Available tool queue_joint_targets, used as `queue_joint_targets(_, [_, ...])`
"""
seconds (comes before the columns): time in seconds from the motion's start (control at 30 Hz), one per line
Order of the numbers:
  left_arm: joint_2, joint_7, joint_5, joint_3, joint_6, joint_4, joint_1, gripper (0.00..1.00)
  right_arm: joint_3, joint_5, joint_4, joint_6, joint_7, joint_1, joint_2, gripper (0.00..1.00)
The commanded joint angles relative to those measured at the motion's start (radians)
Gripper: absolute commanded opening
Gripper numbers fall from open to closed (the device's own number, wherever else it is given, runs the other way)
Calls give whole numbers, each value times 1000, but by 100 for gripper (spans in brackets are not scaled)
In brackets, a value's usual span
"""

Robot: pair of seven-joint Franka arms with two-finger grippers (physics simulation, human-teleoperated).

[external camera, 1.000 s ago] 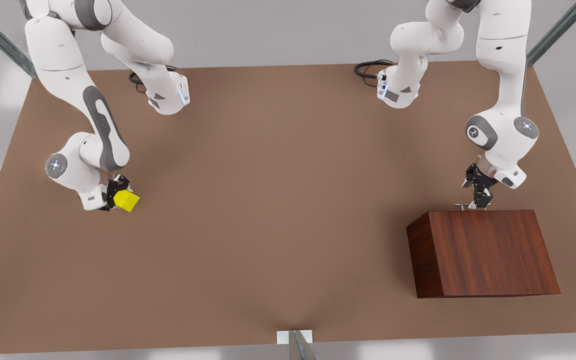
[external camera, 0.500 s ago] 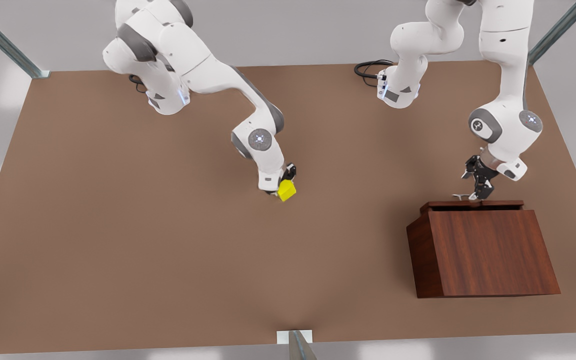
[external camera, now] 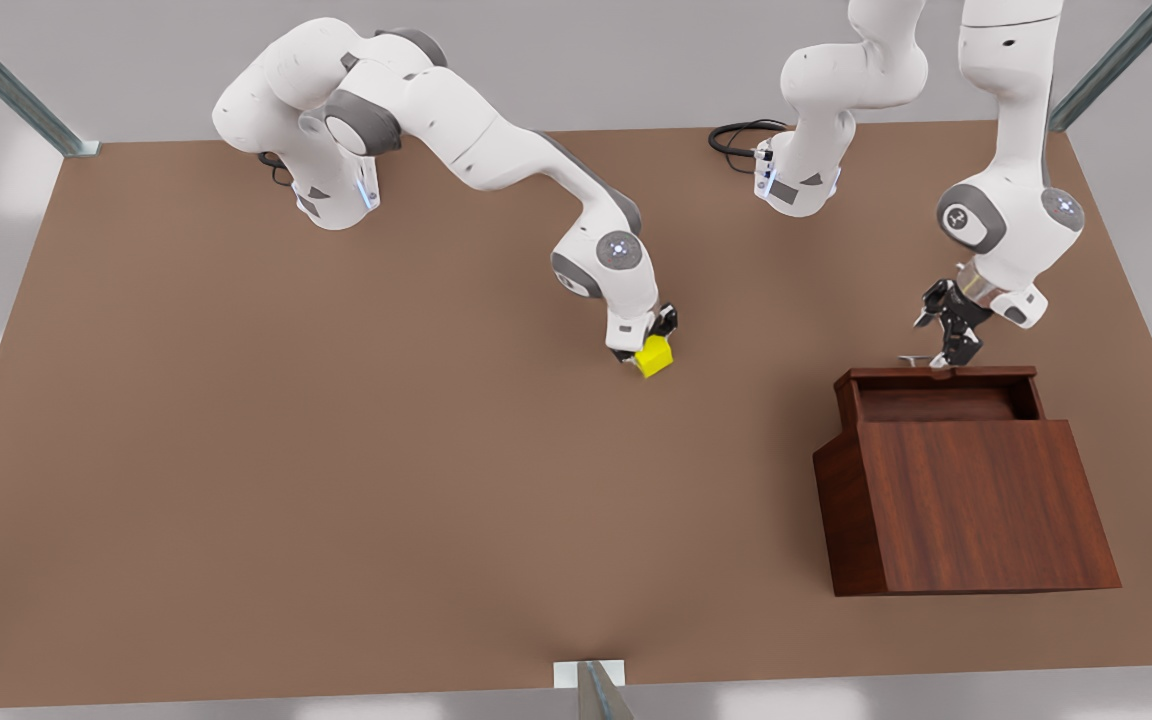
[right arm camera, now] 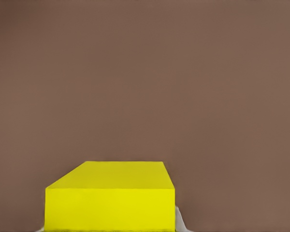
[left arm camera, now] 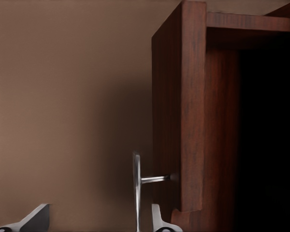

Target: Open the drawer with left arm, place the square in the middle with right arm, and place the square in the drawer with left arm

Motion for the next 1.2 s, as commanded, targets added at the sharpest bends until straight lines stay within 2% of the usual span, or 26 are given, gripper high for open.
queue_joint_targets(0.0, [-1,-1,2,0,-1,0,-3,100,0,0,1,0,0,0,0,99])
queue_joint_targets(0.1, [-44,2,49,18,-70,-2,-3,100,-5,0,3,8,-3,3,-1,100])
queue_joint_targets(0.17, [-118,-1,221,94,-166,0,-3,100,-35,2,-18,-12,-6,5,-69,100])
queue_joint_targets(0.27, [-194,-2,278,95,-270,20,-6,100,-133,2,-74,-304,-32,-66,-276,100])
queue_joint_targets(0.33, [-158,111,295,72,-348,142,-41,100,-132,0,-163,-325,-35,-251,-397,100])
queue_joint_targets(0.37, [-129,221,295,60,-380,205,-55,100,-132,0,-167,-423,-70,-330,-446,100])
queue_joint_targets(0.4, [-44,381,281,55,-486,363,-90,100,-133,-3,-169,-527,-93,-418,-516,100])
queue_joint_targets(0.5, [152,712,216,52,-751,757,-197,100,-133,-12,-319,-546,-281,-705,-730,100])
queue_joint_targets(0.57, [244,833,218,51,-853,935,-268,100,-95,-78,-273,-687,-342,-877,-767,100])
queue_joint_targets(0.6, [258,870,221,20,-853,955,-279,100,-52,-78,-241,-721,-363,-939,-764,100])
queue_joint_targets(0.63, [282,880,227,-53,-853,978,-279,100,-44,-78,-236,-736,-388,-953,-767,100])
queue_joint_targets(0.7, [333,880,230,-155,-854,1040,-279,100,46,-83,-163,-834,-388,-1048,-759,100])
queue_joint_targets(0.8, [373,1223,241,-293,-890,1050,-280,100,28,-86,-152,-830,-448,-1058,-748,100])
queue_joint_targets(0.83, [382,1271,352,-353,-888,1050,-291,100,26,-86,-132,-830,-495,-1069,-724,100])
queue_joint_targets(0.87, [398,1274,391,-364,-888,1050,-316,100,28,-86,-134,-830,-495,-1066,-725,100])
queue_joint_targets(1.0, [444,1254,314,-368,-813,1014,-452,100,28,-86,-134,-807,-497,-1071,-722,100])
queue_joint_targets(1.1, [392,1254,314,-370,-597,813,-509,100,38,-84,-150,-804,-498,-1097,-731,100])
queue_joint_targets(1.17, [332,1246,314,-368,-436,635,-544,100,101,-84,-169,-793,-497,-1146,-742,100])
